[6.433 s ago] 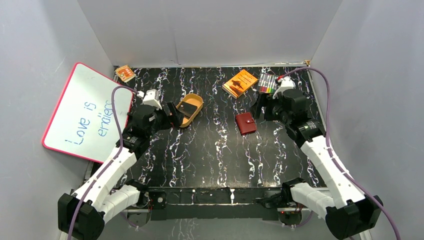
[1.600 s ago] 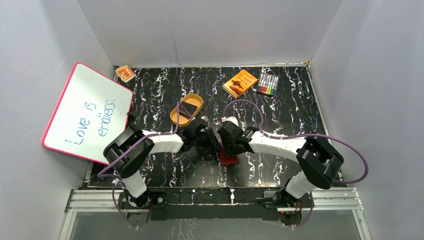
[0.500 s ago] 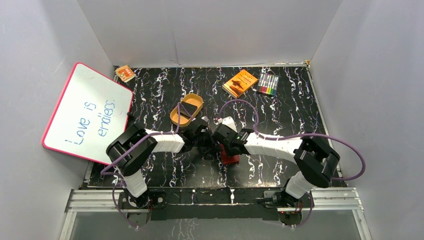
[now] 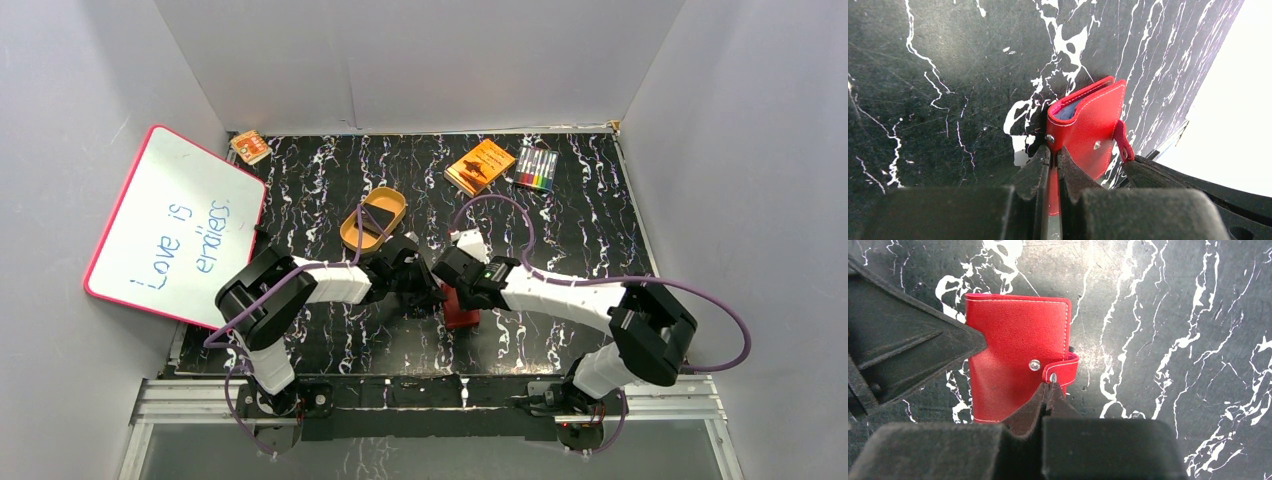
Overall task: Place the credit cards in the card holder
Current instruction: Open the card holder at the center of the board.
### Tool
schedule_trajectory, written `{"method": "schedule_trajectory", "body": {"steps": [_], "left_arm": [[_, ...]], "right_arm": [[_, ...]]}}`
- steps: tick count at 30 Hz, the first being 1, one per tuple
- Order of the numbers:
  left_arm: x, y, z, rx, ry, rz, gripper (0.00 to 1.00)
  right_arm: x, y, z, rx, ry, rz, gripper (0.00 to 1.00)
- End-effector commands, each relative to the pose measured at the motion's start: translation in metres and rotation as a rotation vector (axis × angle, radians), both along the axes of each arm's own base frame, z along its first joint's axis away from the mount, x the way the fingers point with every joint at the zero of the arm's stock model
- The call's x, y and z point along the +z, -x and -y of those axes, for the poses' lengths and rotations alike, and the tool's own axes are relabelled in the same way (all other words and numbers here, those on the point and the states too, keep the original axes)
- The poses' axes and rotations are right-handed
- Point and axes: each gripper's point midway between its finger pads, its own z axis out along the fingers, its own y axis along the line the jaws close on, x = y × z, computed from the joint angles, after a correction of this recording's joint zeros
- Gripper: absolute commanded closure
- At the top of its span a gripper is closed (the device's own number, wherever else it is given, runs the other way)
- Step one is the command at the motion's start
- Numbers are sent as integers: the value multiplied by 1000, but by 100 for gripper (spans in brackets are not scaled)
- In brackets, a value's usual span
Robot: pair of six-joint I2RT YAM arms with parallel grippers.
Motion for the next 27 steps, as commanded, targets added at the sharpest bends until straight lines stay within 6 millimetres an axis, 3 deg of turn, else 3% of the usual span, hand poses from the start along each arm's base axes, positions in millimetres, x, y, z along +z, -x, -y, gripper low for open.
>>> {"method": "schedule_trajectory", "body": {"steps": [1, 6, 12, 17, 27], "left_arm": [[-63, 30, -53, 24, -275, -116, 100], [-39, 23, -43, -8, -226, -62, 96], [-7, 20, -25, -27, -113, -31, 58], [15, 23, -23, 7, -21, -9, 36], [50, 16, -23, 48, 76, 86, 25]], "right_arm": [[6, 0, 15, -98, -18, 17, 100], [16, 0, 23, -130, -94, 21, 100], [45, 0, 17, -81, -221, 64, 100], [70, 3, 0, 7, -351, 96, 100], [81, 12, -28, 138, -496, 87, 100]]}}
